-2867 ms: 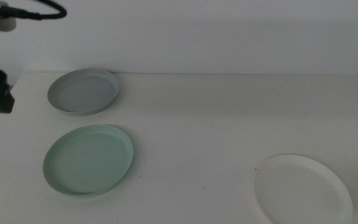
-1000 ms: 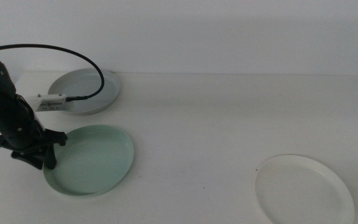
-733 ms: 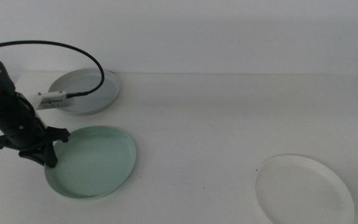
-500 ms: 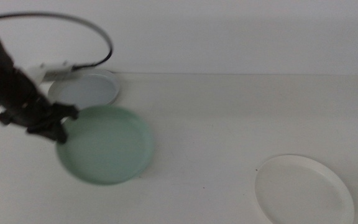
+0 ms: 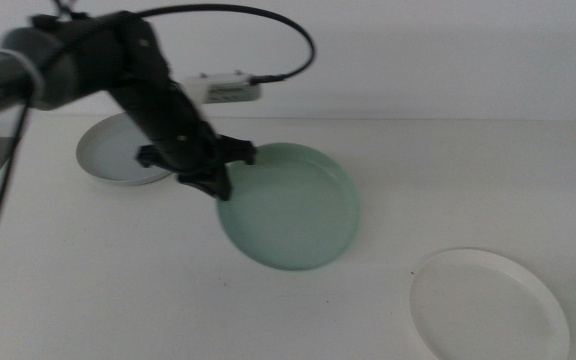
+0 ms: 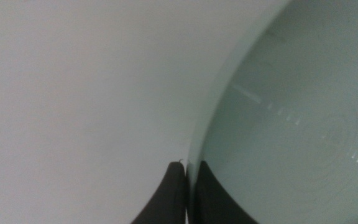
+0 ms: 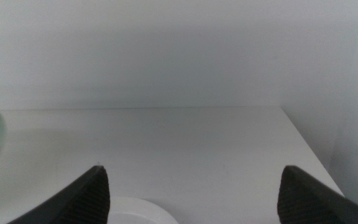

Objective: Stack the three bowls on top of each other.

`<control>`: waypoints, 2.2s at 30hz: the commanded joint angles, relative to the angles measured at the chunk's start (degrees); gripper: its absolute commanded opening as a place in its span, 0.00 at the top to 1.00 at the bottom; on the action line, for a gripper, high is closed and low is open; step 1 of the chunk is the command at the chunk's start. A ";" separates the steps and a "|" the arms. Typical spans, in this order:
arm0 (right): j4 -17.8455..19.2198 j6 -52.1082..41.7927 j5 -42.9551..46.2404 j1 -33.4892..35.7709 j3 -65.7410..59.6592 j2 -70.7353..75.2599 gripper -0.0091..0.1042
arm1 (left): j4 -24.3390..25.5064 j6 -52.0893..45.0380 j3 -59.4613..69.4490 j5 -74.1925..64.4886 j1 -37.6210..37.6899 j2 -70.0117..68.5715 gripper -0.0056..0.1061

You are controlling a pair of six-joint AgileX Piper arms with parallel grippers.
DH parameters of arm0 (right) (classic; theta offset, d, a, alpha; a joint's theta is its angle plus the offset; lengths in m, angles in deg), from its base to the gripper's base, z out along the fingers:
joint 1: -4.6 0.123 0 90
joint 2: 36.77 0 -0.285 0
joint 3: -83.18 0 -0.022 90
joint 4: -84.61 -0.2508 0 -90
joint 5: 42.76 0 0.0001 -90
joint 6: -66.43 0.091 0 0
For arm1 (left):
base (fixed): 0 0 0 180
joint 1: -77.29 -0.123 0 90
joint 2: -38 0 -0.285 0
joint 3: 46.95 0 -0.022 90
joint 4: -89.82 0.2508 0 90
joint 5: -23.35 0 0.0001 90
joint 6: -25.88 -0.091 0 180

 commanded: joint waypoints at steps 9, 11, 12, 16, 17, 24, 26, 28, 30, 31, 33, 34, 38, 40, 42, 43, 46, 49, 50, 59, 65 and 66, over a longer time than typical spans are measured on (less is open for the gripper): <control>0.41 -0.17 0.61 -0.40 -0.18 0.22 0.11 | -2.95 2.17 -3.90 1.06 2.94 7.67 0.97; 0.41 -0.17 0.61 -0.40 -0.18 0.22 0.11 | -3.09 2.17 -3.90 1.42 2.94 8.66 0.97; 0.41 -0.17 0.61 -0.40 -0.18 0.22 0.11 | -3.34 2.07 -3.90 1.41 2.94 9.07 0.97; 0.41 -0.17 0.61 -0.40 -0.18 0.22 0.11 | -5.11 0.59 -3.90 1.63 2.94 10.40 0.97; 0.41 -0.17 0.61 -0.40 -0.18 0.22 0.11 | -5.16 0.45 -3.90 1.80 2.94 10.72 0.97; 0.41 -0.17 0.61 -0.40 -0.18 0.22 0.11 | -4.77 0.45 -3.90 2.66 2.94 12.17 0.95; 0.41 -0.17 0.61 -0.40 -0.18 0.22 0.11 | -4.65 0.45 -3.90 3.16 2.94 12.17 0.92; 0.41 -0.17 0.61 -0.40 -0.18 0.22 0.11 | -4.65 0.45 -3.90 3.79 2.94 12.17 0.88; 0.41 -0.17 0.61 -0.40 -0.18 0.22 0.11 | -4.40 0.45 -3.90 4.38 2.83 12.17 0.80; 0.41 -0.17 0.61 -0.40 -0.18 0.22 0.11 | -4.40 0.71 -3.90 4.86 2.83 12.17 0.76; 0.41 -0.17 0.61 -0.40 -0.18 0.22 0.11 | -4.24 0.71 -3.90 5.39 2.83 12.17 0.64; 0.41 -0.17 0.61 -0.40 -0.18 0.22 0.11 | -4.10 0.71 -3.90 5.48 2.83 12.17 0.58; 0.41 -0.17 0.61 -0.40 -0.18 0.22 0.11 | -2.11 0.47 -4.37 4.61 2.83 11.56 0.24; 0.41 -0.17 0.61 -0.40 -0.18 0.22 0.11 | -1.71 -1.53 -4.41 3.91 2.83 10.03 0.11; 0.41 -0.17 0.61 -0.40 -0.18 0.22 0.11 | -1.71 -1.70 -4.41 3.24 2.24 7.35 0.11; 0.41 -0.17 0.61 -0.40 -0.18 0.22 0.11 | -1.71 -1.70 -4.41 3.09 2.14 5.71 0.11; 0.41 -0.17 0.61 -0.40 -0.18 0.22 0.11 | 1.53 -0.58 -4.41 2.84 1.58 0.83 0.11; 0.41 -0.17 0.61 -0.40 -0.18 0.22 0.11 | 9.49 3.10 -4.41 -0.89 0.91 -4.81 0.11; 0.41 -0.17 0.61 -0.40 -0.18 0.22 0.11 | 10.40 3.52 -4.41 -2.11 0.35 -6.04 0.11; 0.41 -0.17 0.61 -0.40 -0.18 0.22 0.11 | 10.34 5.15 -4.41 -1.21 -9.96 -12.56 0.11; 0.41 -0.17 0.61 -0.40 -0.18 0.22 0.11 | 11.48 1.50 -6.47 2.24 -16.80 -10.23 0.11; 0.41 -0.17 0.61 -0.40 -0.18 0.22 0.11 | 11.52 1.60 -7.98 2.55 -17.97 -9.20 0.11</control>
